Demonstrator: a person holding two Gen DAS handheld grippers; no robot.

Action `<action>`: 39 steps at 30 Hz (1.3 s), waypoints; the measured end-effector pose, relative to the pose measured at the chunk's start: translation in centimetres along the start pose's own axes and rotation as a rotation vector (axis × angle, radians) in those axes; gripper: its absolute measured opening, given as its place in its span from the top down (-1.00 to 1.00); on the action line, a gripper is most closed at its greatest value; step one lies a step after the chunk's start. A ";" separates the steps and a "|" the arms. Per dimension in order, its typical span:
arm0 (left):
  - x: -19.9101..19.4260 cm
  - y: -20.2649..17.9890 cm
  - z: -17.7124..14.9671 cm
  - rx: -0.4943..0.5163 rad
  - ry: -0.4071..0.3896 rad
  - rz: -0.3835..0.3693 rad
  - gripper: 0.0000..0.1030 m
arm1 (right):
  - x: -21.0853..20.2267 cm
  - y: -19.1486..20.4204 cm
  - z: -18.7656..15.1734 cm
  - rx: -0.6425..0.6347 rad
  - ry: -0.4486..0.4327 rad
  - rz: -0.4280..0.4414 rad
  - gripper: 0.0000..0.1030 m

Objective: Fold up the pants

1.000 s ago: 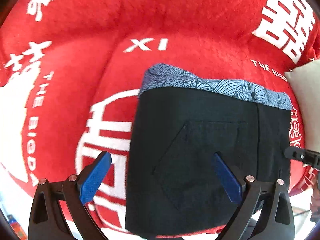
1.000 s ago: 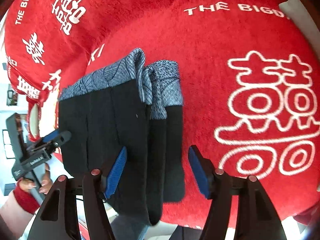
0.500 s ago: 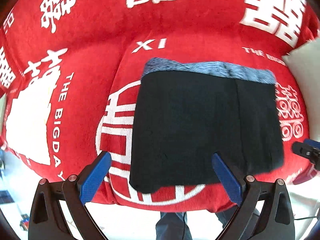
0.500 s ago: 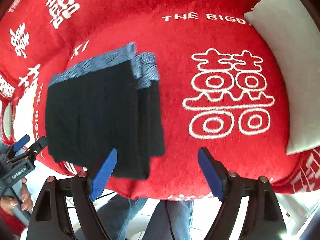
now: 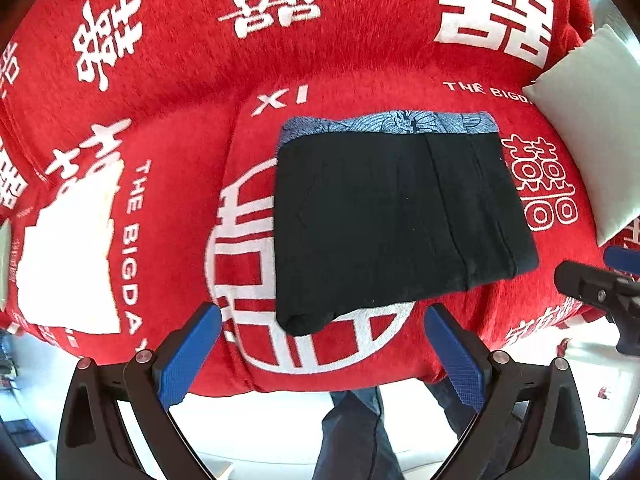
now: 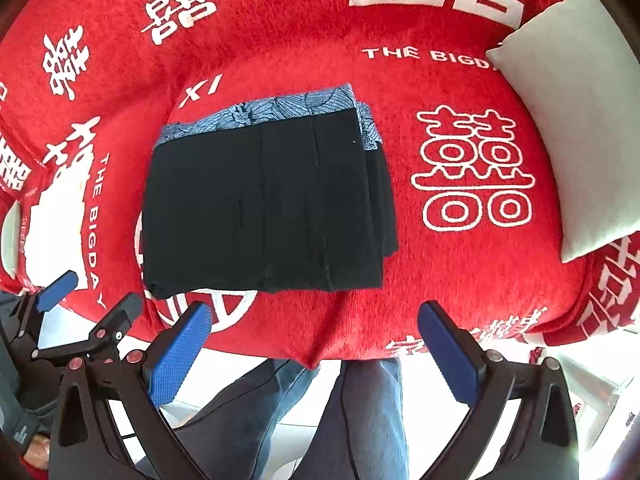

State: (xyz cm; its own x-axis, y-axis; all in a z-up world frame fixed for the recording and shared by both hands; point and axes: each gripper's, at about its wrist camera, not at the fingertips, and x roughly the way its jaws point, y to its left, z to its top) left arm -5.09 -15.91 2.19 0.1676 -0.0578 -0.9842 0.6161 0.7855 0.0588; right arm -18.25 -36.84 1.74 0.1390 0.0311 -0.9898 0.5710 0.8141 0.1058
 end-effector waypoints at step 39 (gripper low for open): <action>-3.1 1.0 -1.1 -0.003 0.028 0.025 -0.97 | -2.9 3.6 -1.8 -0.034 -0.032 -0.105 -0.99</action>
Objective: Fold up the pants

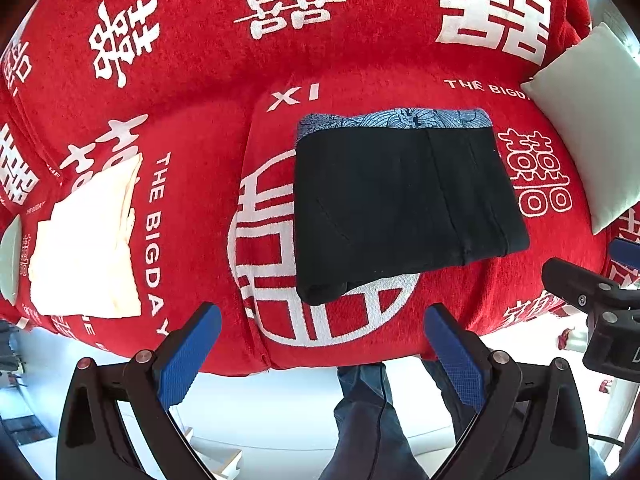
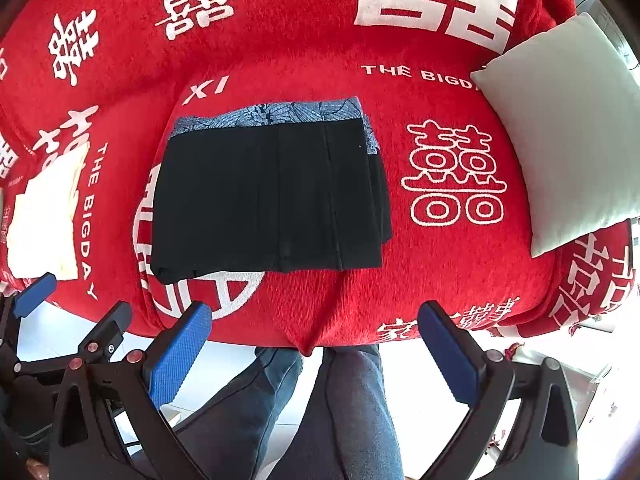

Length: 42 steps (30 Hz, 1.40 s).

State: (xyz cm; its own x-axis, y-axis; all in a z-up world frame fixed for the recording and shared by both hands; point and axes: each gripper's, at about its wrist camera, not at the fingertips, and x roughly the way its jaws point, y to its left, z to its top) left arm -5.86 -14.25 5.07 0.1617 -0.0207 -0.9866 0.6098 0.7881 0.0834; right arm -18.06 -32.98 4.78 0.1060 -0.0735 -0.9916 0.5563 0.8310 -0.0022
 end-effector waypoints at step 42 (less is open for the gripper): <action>0.1 -0.1 0.5 0.016 0.008 0.000 -0.97 | 0.4 0.0 1.2 -0.018 0.011 -0.015 -0.99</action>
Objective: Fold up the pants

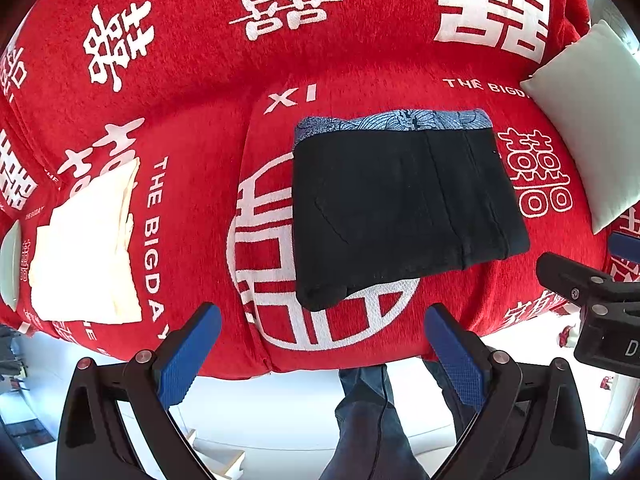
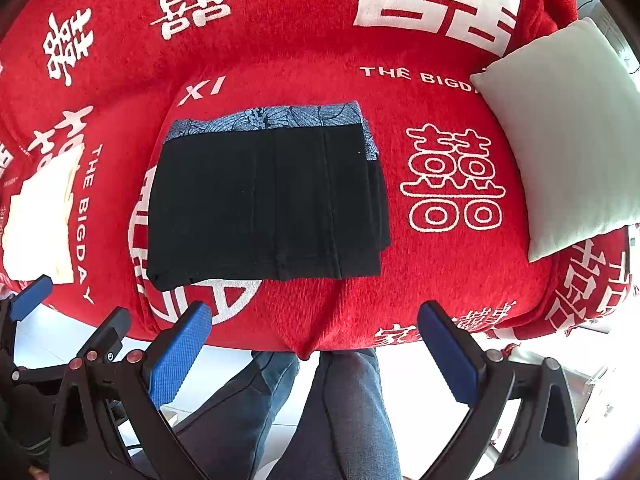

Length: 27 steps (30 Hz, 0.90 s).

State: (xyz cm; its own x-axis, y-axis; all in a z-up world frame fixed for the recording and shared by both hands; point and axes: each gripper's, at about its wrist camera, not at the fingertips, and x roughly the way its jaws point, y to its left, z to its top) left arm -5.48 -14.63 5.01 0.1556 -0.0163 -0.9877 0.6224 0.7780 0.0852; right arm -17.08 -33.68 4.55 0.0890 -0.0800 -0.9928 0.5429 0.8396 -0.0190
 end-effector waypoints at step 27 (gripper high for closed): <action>0.9 -0.1 0.3 -0.003 0.019 -0.014 -0.97 | 0.3 -0.2 0.4 -0.002 0.006 -0.001 -0.99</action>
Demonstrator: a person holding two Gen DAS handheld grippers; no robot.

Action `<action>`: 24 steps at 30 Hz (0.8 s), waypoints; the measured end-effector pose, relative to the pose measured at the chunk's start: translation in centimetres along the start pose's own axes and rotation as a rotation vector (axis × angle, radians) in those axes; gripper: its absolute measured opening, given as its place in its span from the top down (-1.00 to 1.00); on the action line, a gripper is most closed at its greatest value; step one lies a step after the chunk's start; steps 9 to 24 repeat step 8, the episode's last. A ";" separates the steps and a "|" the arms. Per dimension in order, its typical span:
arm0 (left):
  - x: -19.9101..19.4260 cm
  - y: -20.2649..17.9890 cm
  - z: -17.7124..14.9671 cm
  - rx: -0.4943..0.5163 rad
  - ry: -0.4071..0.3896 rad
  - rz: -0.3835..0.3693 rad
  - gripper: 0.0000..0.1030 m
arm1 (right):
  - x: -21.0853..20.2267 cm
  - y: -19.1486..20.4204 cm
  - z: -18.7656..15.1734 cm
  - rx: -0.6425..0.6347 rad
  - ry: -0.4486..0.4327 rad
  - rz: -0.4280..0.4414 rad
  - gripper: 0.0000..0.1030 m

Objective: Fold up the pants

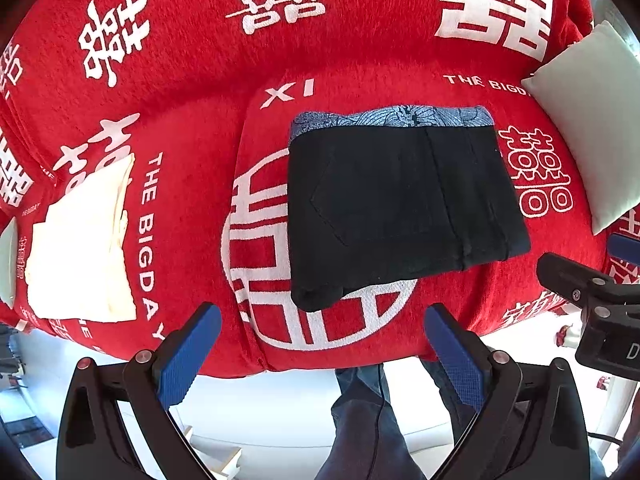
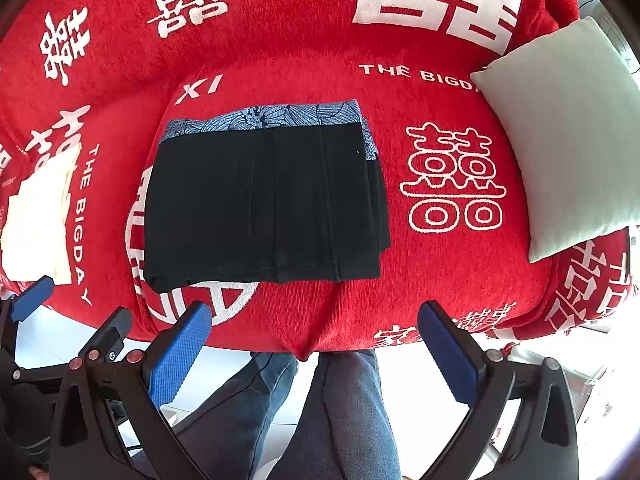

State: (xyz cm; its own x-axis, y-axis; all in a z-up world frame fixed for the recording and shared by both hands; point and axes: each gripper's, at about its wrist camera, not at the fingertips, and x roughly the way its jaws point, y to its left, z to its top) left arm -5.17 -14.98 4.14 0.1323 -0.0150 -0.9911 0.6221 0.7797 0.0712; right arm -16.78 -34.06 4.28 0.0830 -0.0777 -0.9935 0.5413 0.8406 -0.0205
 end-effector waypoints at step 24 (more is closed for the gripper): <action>-0.5 -0.3 0.0 0.021 -0.034 0.004 -0.97 | 0.2 -0.5 0.2 0.002 -0.003 -0.002 -0.99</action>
